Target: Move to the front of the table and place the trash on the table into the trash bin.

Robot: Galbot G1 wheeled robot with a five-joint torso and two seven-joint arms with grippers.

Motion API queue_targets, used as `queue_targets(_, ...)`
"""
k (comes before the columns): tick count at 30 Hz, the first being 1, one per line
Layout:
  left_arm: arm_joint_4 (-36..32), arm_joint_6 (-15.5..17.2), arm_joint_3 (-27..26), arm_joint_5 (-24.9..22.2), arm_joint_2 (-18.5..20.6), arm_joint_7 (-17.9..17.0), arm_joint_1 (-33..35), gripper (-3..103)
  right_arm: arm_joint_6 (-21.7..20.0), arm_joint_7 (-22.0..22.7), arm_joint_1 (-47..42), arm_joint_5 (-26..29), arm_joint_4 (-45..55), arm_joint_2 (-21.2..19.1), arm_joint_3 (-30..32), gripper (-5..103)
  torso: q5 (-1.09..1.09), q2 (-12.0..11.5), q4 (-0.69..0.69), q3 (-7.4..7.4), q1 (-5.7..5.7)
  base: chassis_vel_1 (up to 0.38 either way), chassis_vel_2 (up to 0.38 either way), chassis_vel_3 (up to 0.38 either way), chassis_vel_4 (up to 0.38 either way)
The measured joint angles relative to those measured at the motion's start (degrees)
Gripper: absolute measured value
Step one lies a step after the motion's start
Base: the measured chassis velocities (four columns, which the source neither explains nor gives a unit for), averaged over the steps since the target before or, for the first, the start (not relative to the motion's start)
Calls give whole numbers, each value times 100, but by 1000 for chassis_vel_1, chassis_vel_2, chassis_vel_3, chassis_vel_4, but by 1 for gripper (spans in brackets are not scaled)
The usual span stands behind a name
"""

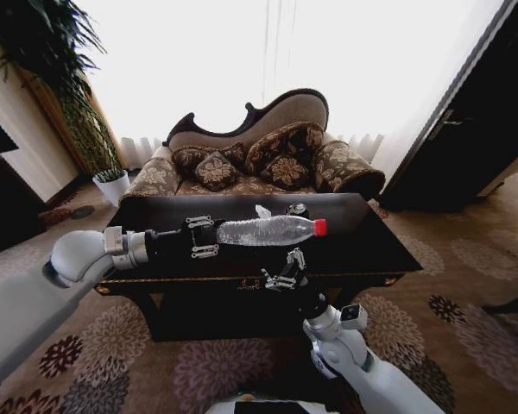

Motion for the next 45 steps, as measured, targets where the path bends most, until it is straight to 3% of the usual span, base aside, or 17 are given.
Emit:
queue_targets(11,47,-4,106,111,-38,33,25,41,-6,-21,10,87,88,-13,17,103,0,0,0,0,0,0,0,0,0)
queue_targets(16,65,-8,122,113,-40,41,7,41,16,-128,-22,93,95,4,-17,90,0,0,0,0,0,0,0,0,0)
queue_targets(20,72,-9,114,112,-39,50,5,41,42,-184,-32,97,96,21,-29,68,0,0,0,0,0,0,0,0,0)
queue_targets(22,72,-9,112,112,-37,52,4,41,43,-187,-31,97,96,21,-31,68,0,0,0,0,0,0,0,0,0)
queue_targets(26,42,-6,103,125,-28,27,47,41,47,-211,-38,93,97,23,-36,48,0,0,0,0,0,0,0,0,0)
queue_targets(28,8,15,87,168,-24,-42,75,41,48,-212,-43,92,97,24,-28,48,0,0,0,0,0,0,0,0,0)
queue_targets(32,-171,274,-18,287,10,-324,204,38,49,-217,-54,83,97,26,-21,38,0,0,0,0,0,0,0,0,0)
queue_targets(36,-327,379,-154,292,49,-472,354,59,72,-244,-78,78,108,32,-14,28,0,0,0,0,0,0,0,0,0)
queue_targets(39,-421,378,-284,254,91,-520,479,64,86,-254,-89,78,109,33,6,25,0,0,0,0,0,0,0,0,0)
queue_targets(40,-421,378,-284,254,91,-520,479,64,86,-254,-89,78,109,33,6,25,0,0,0,0,0,0,0,0,0)
queue_targets(41,-500,367,-402,175,123,-541,577,75,98,-256,-100,77,103,31,28,25,0,0,0,0,0,0,0,0,0)
queue_targets(42,-555,356,-465,122,141,-551,646,75,104,-259,-103,76,94,26,46,25,0,0,-1,0,0,0,0,0,0)
queue_targets(45,-797,264,-749,48,142,-614,1061,90,144,-319,-131,119,79,5,204,25,2,0,2,0,0,0,0,0,0)
